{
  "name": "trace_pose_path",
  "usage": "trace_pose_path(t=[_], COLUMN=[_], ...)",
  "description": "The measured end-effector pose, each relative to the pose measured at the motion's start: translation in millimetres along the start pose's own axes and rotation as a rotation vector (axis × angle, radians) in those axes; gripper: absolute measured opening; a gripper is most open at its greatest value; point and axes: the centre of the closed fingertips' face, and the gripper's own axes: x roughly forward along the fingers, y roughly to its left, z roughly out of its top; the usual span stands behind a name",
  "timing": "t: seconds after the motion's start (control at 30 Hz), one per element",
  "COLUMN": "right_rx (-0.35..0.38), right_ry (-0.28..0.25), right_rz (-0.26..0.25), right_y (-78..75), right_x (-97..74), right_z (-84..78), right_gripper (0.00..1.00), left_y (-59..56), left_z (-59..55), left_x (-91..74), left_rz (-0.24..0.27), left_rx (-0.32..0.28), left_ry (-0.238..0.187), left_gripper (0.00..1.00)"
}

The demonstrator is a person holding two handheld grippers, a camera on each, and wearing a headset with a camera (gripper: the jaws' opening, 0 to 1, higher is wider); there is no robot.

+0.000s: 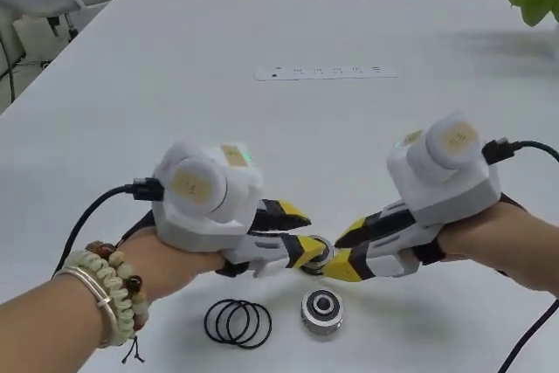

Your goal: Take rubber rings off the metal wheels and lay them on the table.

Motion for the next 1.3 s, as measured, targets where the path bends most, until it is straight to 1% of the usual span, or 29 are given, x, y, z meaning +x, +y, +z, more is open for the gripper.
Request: trace_pose_path(t=[0.13, 0.17, 0.2, 0.23, 0.27, 0.33, 0.4, 0.43, 0.53, 0.63, 0.67, 0.7, 0.77, 0.93, 0.97, 1.0, 1.03, 1.07, 1.13, 1.17, 1.2, 1.3], right_rx=[-0.002, -0.004, -0.003, -0.003, -0.004, -0.009, -0.009, -0.013, -0.017, -0.033, -0.040, -0.037, -0.042, -0.053, -0.033, 0.005, 0.053, 0.127, 0.205, 0.229, 0.270, 0.348], right_ry=[-0.002, -0.004, -0.004, -0.004, -0.004, -0.005, -0.003, -0.003, 0.002, 0.018, 0.028, 0.023, 0.016, 0.019, 0.016, 0.008, 0.000, -0.012, -0.031, -0.041, -0.050, -0.081], right_rz=[0.002, 0.004, 0.004, 0.004, 0.003, 0.008, 0.018, 0.014, 0.013, 0.006, -0.001, 0.004, -0.009, -0.017, -0.020, -0.019, -0.017, -0.017, -0.004, 0.001, 0.007, 0.013], right_y=[0.8, 1.2, 1.2, 1.3, 1.4, 2.6, 4.5, 3.8, 3.8, 2.7, 1.5, 2.1, -1.0, -0.3, -1.1, -1.6, -2.1, -4.4, -6.3, -6.5, -7.1, -9.8], right_x=[1.0, 1.1, 1.1, 1.1, 1.1, 1.6, 2.6, 2.5, 2.2, 0.7, -0.6, -1.4, -2.9, -1.7, -1.5, -1.4, -1.2, -1.1, -1.1, -1.4, -2.4, -5.4], right_z=[0.0, 0.3, 0.4, 0.4, 0.3, 0.2, -0.3, -0.2, -0.7, -3.5, -5.4, -5.1, -4.2, -4.5, -4.5, -4.3, -4.5, -4.2, -4.0, -3.7, -3.8, -0.5], right_gripper=[0.24, 0.23, 0.23, 0.23, 0.23, 0.22, 0.19, 0.19, 0.18, 0.13, 0.08, 0.06, 0.01, 0.00, 0.00, 0.00, 0.00, 0.00, 0.00, 0.00, 0.00, 0.00], left_y=[-1.9, -4.5, -6.2, -7.1, -7.2, -8.3, -7.8, -7.6, -7.4, -7.6, -7.9, -7.9, -8.0, -8.5, -8.6, -8.7, -8.4, -8.5, -8.5, -8.8, -8.7, -7.7], left_z=[-3.2, -6.2, -7.0, -8.1, -6.7, -7.5, -7.6, -7.6, -7.7, -7.8, -7.7, -7.8, -7.8, -7.8, -7.9, -8.2, -8.5, -8.6, -8.8, -8.9, -9.0, -9.6], left_x=[1.9, 3.0, 3.3, 4.3, 5.2, 6.1, 6.8, 6.5, 5.9, 5.3, 4.7, 4.6, 4.1, 2.8, 2.6, 2.2, 1.8, 1.3, 0.7, 0.4, 0.3, -0.4], left_rz=[-0.004, -0.013, -0.023, -0.028, -0.026, -0.032, -0.028, -0.026, -0.023, -0.020, -0.019, -0.018, -0.017, -0.014, -0.014, -0.014, -0.015, -0.015, -0.013, -0.013, -0.013, -0.010], left_rx=[-0.006, -0.002, 0.002, -0.004, -0.007, -0.012, -0.004, -0.003, -0.017, -0.023, -0.022, -0.024, -0.029, -0.030, -0.028, -0.026, -0.023, -0.017, -0.015, -0.010, -0.006, 0.004], left_ry=[0.010, 0.021, 0.021, 0.027, 0.018, 0.027, 0.024, 0.023, 0.014, 0.007, 0.006, 0.005, 0.003, 0.004, 0.005, 0.005, 0.005, 0.007, 0.008, 0.009, 0.009, 0.011], left_gripper=[0.19, 0.18, 0.18, 0.17, 0.16, 0.15, 0.15, 0.15, 0.15, 0.15, 0.15, 0.15, 0.15, 0.15, 0.15, 0.15, 0.15, 0.15, 0.15, 0.15, 0.14, 0.14])
